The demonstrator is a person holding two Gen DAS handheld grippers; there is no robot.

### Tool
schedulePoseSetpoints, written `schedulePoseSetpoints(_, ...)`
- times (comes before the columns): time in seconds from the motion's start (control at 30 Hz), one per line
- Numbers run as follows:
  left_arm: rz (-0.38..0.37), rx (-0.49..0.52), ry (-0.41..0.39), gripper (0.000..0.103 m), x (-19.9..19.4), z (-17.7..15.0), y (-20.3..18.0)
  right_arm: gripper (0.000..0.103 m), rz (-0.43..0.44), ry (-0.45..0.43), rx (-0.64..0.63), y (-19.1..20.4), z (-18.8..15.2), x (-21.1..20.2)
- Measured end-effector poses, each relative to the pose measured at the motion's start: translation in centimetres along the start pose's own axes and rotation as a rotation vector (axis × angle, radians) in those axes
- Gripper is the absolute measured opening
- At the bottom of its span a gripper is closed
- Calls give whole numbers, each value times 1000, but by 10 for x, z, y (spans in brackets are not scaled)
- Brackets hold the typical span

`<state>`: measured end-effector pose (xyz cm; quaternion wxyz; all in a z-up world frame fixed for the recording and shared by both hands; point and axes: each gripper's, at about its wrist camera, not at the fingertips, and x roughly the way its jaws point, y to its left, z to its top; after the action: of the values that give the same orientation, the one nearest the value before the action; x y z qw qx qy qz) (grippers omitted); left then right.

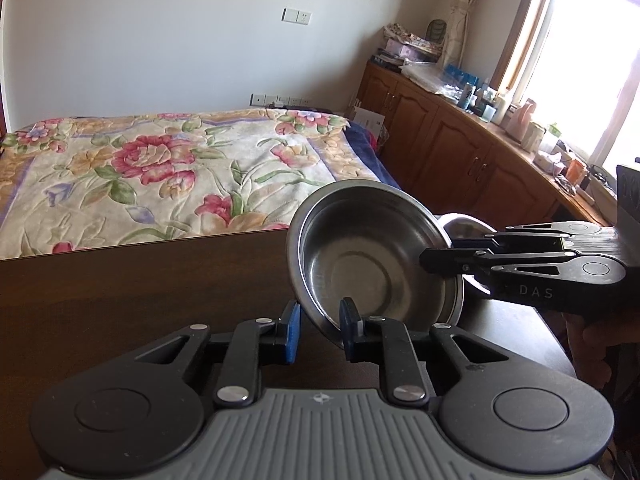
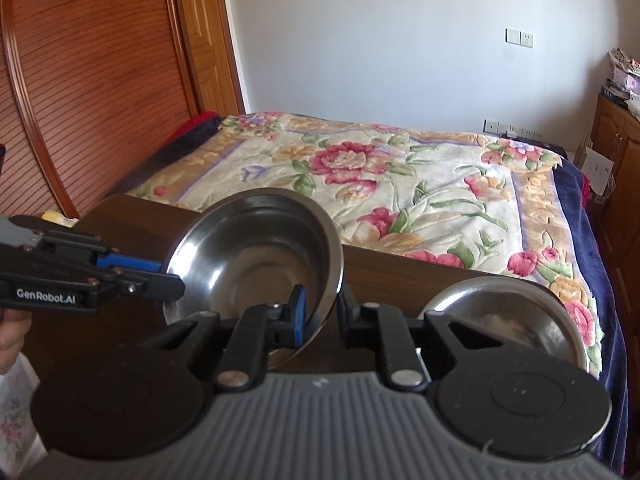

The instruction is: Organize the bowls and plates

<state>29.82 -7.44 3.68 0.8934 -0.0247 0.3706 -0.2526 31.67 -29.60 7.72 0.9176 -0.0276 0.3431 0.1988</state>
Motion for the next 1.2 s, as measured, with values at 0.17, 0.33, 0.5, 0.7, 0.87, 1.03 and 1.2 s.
schedulePoseSetpoints(0.17,-13,4,-28,21,-18,-6,-5,18,-8,-17,-27,6,-2,-17)
schedulePoseSetpoints(0.33,-22,13,-43,21,-32,-12,-14,18,-15,-33,-35,10,-5,-33)
schedulePoseSetpoints(0.5,-29,37,-65,21,-46,-13,-25,18,-23,-52,-35,12,-7,-49)
schedulePoseSetpoints(0.7,-47,63,-84,21,-62,-17,-39,18,-40,-73,-32,14,-12,-69)
schedulePoseSetpoints(0.87,-63,87,-95,21,-73,-23,-51,17,-53,-83,-23,14,-19,-84)
schedulePoseSetpoints(1.03,-83,106,-101,21,-84,-33,-61,17,-64,-91,-26,17,-30,-97)
schedulePoseSetpoints(1.2,-101,129,-96,21,-91,-44,-70,16,-74,-89,-29,21,-39,-108)
